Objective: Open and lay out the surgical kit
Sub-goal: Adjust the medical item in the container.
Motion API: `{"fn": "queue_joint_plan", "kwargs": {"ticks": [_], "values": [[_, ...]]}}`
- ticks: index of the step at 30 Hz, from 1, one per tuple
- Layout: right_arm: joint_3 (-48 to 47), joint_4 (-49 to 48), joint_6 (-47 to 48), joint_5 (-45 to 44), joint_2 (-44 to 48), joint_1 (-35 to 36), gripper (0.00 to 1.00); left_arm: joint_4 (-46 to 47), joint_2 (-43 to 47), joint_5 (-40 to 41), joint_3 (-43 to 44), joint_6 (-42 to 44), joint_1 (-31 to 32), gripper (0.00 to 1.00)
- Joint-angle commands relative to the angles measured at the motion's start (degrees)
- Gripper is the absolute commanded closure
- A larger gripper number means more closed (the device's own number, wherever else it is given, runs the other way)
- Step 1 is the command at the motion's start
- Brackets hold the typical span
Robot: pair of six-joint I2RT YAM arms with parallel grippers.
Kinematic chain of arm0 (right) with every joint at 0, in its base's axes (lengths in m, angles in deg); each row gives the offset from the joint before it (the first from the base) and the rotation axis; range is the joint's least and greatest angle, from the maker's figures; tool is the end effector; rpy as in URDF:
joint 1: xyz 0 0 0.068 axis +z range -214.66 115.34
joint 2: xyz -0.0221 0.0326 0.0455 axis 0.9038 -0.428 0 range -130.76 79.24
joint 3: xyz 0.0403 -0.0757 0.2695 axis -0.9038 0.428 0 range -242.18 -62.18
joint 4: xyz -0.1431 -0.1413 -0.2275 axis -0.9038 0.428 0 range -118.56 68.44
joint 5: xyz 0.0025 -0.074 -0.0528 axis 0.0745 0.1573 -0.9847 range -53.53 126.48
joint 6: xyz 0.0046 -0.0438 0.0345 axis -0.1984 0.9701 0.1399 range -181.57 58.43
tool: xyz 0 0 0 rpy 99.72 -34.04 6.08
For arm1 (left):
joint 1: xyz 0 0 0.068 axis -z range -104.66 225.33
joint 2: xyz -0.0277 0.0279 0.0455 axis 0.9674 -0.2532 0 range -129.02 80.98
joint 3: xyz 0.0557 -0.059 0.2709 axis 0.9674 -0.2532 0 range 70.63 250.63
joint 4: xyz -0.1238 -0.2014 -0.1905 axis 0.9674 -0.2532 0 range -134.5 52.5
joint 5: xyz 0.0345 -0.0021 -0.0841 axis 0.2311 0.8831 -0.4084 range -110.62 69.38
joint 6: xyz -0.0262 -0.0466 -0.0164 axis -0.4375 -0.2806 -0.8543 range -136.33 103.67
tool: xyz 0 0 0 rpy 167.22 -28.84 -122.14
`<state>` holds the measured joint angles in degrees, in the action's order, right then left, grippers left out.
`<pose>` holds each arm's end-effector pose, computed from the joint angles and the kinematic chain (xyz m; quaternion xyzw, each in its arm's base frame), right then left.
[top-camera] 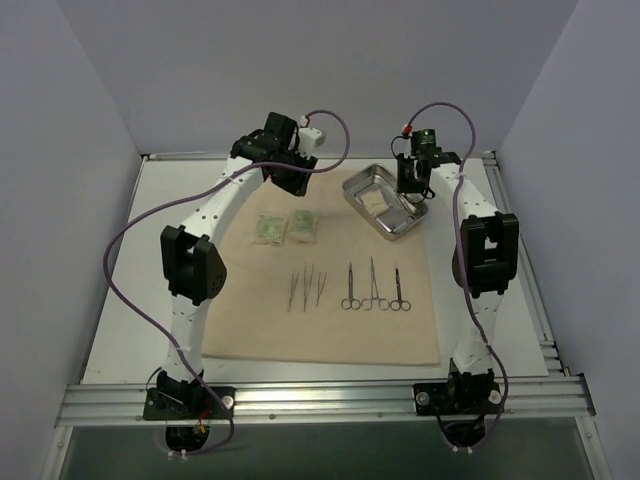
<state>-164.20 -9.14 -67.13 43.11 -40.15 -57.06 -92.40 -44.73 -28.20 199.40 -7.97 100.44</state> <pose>0.5336 0.0758 0.2561 -0.0418 0.8920 0.1026 0.4382 0.4826 -0.2319 0.3233 0.2921 0.8969 -0.1093 0.3136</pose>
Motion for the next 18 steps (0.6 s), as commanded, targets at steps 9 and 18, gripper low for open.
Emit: {"fn": "queue_joint_plan", "kwargs": {"ticks": [9,18], "values": [[-11.42,8.87,1.17,-8.11,-11.72,-0.04,0.74,6.02,-9.64,-3.76,10.54,-5.72,0.03,0.52],[-19.36,12.04,2.49,-8.66,-19.38,-0.3,0.68,7.34,-11.84,-4.47,9.48,-7.57,-0.84,0.52]]}}
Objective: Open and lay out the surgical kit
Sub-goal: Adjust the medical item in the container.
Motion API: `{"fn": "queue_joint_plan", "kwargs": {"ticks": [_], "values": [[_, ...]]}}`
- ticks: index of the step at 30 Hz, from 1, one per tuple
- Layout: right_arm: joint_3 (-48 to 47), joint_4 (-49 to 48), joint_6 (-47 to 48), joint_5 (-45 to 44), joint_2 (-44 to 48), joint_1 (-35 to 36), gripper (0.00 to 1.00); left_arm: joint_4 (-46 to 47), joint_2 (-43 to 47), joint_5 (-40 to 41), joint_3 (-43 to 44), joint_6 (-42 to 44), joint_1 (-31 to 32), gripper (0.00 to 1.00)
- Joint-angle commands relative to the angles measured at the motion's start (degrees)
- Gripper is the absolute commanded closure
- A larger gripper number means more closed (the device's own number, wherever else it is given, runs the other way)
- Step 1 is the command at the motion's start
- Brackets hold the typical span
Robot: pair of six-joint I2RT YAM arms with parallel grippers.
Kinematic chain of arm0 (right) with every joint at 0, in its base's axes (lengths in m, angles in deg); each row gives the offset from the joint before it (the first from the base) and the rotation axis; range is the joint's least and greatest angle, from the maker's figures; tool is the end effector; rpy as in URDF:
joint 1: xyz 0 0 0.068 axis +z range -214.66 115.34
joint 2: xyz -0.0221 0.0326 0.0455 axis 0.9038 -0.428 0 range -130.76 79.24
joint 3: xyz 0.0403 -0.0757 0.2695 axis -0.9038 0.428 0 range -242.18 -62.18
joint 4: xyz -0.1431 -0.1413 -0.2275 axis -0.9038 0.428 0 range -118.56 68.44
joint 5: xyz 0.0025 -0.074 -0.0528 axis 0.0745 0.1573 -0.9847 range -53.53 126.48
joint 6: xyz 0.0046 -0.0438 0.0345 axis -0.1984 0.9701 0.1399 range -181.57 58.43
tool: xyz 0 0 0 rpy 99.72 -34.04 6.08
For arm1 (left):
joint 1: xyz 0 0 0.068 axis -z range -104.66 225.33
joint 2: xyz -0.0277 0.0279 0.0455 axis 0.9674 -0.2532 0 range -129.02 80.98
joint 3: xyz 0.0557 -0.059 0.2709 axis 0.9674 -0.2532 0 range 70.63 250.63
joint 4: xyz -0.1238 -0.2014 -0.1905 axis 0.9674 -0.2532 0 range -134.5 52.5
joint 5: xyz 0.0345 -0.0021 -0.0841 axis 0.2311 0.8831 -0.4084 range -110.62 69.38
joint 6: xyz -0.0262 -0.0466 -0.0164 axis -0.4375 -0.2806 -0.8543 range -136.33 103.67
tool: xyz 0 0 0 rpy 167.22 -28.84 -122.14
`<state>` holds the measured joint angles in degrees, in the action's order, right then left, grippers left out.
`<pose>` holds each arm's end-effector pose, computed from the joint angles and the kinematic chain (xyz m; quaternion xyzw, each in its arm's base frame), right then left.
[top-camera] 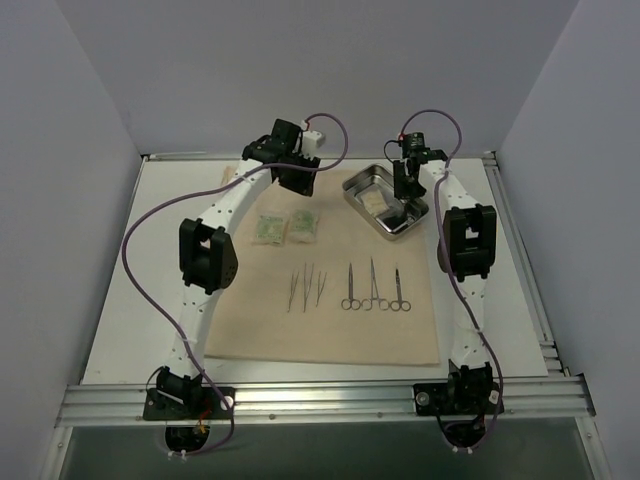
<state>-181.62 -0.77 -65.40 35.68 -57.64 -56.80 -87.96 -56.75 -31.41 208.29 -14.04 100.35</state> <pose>0.5883 0.0807 0.1915 -0.0299 0.9241 0.0324 0.3795 0.5258 -0.2535 0.2713 0.2520 0.9031 -0.1530 0.3122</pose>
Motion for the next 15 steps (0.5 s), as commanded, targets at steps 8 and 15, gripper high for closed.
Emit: {"fn": "queue_joint_plan", "kwargs": {"ticks": [8,15], "values": [[-0.44,3.85,0.67,5.26,-3.74,-1.0,0.67,3.61,-0.96,-2.66,0.06,-3.32,-1.99,0.52],[-0.19,4.91,-1.87,20.11,-4.81,-1.35,0.73,3.52,-1.14,-3.19,0.15,-3.69,-2.6,0.52]]}}
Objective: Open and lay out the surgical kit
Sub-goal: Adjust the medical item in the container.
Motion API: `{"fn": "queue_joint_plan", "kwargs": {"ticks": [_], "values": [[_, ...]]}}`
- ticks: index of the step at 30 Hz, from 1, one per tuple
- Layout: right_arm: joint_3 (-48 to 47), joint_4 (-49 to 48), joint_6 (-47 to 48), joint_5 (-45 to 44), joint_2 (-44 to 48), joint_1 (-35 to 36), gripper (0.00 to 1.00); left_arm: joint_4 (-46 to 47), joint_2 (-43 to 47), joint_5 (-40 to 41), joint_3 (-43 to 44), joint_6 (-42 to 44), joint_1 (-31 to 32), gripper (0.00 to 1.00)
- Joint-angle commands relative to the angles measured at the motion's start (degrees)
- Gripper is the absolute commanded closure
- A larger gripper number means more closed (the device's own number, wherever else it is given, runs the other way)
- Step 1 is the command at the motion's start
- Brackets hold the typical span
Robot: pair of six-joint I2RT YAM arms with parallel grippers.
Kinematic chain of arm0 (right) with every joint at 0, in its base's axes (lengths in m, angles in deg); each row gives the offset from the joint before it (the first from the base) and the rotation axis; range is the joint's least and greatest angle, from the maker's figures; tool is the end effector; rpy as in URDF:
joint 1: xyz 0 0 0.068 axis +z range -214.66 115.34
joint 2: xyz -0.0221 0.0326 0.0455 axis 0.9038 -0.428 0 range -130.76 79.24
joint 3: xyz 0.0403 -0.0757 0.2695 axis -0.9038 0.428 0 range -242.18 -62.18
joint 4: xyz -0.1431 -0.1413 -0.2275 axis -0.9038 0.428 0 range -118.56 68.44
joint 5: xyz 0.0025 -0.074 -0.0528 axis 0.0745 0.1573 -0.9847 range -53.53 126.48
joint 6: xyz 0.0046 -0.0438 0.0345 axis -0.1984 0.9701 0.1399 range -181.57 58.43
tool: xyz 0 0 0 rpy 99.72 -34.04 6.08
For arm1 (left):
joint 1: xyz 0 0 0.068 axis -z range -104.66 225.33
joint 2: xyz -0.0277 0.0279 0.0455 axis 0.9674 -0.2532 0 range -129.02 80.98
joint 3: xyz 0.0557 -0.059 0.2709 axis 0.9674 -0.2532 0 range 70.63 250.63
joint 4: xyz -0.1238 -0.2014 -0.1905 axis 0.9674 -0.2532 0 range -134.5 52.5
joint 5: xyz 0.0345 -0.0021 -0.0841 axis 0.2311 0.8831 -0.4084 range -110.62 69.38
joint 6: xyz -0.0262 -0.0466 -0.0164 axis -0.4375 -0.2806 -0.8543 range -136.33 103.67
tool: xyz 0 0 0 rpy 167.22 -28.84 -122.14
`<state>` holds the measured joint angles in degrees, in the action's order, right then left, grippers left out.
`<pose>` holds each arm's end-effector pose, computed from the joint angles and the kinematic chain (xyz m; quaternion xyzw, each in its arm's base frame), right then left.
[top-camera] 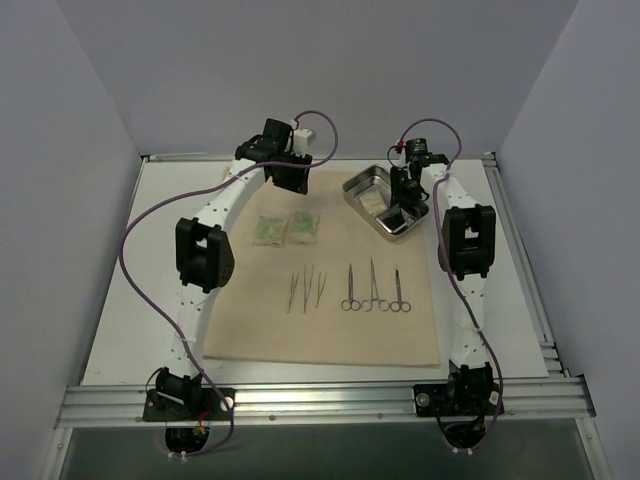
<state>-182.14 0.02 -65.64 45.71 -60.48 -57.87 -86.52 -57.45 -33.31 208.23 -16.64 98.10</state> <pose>0.5917 0.0767 0.1657 -0.0508 0.9307 0.1084 0.3458 0.5384 -0.2353 0.2660 0.2189 0.9082 -0.1699 0.3135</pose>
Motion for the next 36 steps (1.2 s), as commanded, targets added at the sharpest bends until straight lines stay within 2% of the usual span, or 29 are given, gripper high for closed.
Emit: {"fn": "queue_joint_plan", "kwargs": {"ticks": [1,4,9,12,13,17,19,29,36], "values": [[1.73,3.51,-2.25,11.84,-1.44,-0.11,0.75,1.99,-0.44,-1.11,0.21,-1.09,-0.44,0.52],[4.11,0.78,-4.97,13.97,1.29,0.16,0.77,1.99,-0.35,-0.85,0.21,-1.09,-0.62,0.52],[2.11,-1.34,-8.14,11.34,2.44,0.16,0.81,1.99,-0.26,-0.94,0.04,-1.27,-0.79,0.52],[-4.48,3.66,-7.97,4.42,2.52,0.59,0.81,1.82,-0.17,-0.76,0.04,-1.35,-0.79,0.52],[-5.54,4.81,-7.96,-2.05,3.05,0.68,0.79,1.82,0.0,-0.76,0.04,-1.44,-0.79,0.52],[-1.18,5.96,-6.65,-15.34,7.96,0.69,0.77,1.82,-0.17,-0.76,-0.05,-1.62,-0.88,0.52],[0.16,6.49,-5.34,-17.58,8.15,0.33,0.77,1.82,-0.17,-0.85,0.04,-1.7,-0.97,0.52],[-3.0,7.11,-2.87,-13.54,0.42,-0.19,0.77,1.82,-0.44,-0.67,0.3,-1.7,-1.41,0.52],[-2.56,6.4,-2.87,-8.63,-2.57,-0.72,0.71,1.82,-0.26,-0.58,0.3,-1.62,-1.93,0.52]]}}
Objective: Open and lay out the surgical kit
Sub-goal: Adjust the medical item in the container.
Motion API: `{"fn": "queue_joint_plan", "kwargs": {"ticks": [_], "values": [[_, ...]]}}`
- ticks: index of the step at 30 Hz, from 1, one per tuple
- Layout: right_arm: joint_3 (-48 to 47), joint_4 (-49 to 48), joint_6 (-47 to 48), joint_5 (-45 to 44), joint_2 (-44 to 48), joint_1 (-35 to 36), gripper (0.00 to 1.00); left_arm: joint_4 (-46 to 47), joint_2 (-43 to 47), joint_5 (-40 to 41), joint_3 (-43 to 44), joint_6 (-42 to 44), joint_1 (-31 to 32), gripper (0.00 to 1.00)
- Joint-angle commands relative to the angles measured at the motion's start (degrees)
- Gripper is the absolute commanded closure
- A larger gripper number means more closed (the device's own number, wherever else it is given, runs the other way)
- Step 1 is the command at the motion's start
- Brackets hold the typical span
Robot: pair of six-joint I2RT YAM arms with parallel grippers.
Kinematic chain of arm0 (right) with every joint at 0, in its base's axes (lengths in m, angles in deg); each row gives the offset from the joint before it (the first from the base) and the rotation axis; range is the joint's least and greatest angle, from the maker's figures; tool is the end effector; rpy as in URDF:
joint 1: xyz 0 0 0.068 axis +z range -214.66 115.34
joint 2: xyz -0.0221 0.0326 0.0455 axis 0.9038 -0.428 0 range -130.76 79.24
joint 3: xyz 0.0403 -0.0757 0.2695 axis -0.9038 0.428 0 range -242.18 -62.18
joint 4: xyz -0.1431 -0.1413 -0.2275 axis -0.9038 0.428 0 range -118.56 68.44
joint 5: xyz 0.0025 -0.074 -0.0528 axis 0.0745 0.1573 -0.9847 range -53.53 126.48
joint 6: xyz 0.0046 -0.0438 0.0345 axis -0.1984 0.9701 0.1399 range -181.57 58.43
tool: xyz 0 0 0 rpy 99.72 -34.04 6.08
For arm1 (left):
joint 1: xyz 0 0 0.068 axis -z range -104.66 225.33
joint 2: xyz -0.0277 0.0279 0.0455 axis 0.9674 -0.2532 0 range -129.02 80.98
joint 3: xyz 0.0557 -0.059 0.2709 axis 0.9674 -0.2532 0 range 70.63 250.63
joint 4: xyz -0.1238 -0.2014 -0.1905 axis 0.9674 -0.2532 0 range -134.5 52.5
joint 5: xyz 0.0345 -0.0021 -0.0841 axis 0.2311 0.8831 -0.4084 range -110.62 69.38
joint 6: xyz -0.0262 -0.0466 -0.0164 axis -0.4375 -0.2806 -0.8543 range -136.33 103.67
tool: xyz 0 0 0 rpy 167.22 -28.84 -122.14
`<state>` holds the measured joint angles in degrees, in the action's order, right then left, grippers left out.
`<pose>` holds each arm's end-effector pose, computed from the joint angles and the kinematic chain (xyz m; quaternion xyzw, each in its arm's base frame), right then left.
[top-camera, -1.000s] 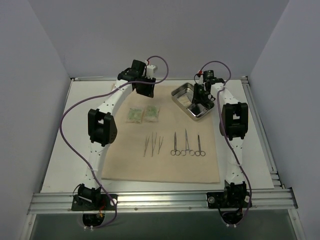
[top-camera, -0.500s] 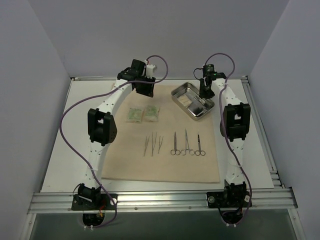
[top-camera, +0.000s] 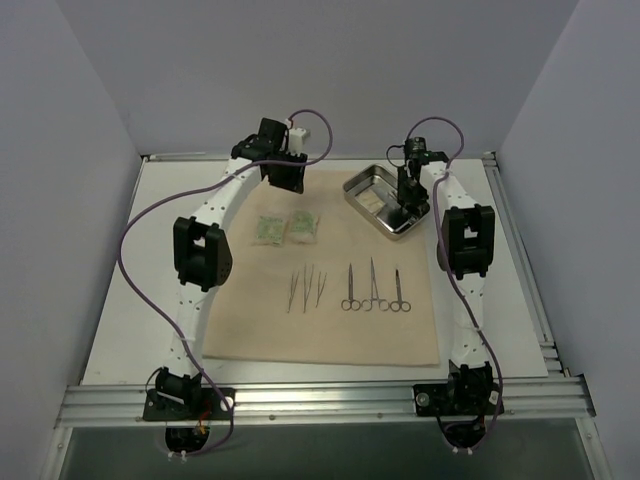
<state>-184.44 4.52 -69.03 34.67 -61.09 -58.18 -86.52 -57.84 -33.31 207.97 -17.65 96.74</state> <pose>0.5920 0.0661 0.1682 0.0133 0.9429 0.0256 0.3319 0.5447 -0.2228 0.2605 0.1999 0.9146 -0.1681 0.3088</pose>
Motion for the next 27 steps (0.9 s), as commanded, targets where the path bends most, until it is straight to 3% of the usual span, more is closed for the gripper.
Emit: {"fn": "queue_joint_plan", "kwargs": {"ticks": [1,5,9,11,20,27], "values": [[0.0,1.73,0.52,5.64,-2.48,-0.42,0.71,1.82,0.13,-0.58,0.56,-0.61,-0.67,0.52],[1.31,0.85,0.35,13.12,-2.93,-0.42,0.72,1.82,0.13,-0.5,0.74,-0.44,-0.84,0.52],[2.02,0.23,-1.06,20.51,-2.75,-0.5,0.86,1.9,0.13,-0.23,0.91,-0.35,-1.11,0.52],[2.46,-0.91,-2.9,21.75,-1.97,-0.59,0.88,1.82,0.13,-0.14,1.0,-0.26,-1.11,0.52],[-2.72,-0.3,-2.56,17.63,-0.82,-0.68,0.82,1.64,0.48,-0.23,0.91,-0.26,-1.28,0.52],[-4.05,0.49,-1.32,14.12,5.67,-0.15,0.78,1.64,0.31,-0.32,1.0,-0.43,-1.19,0.52]]}}
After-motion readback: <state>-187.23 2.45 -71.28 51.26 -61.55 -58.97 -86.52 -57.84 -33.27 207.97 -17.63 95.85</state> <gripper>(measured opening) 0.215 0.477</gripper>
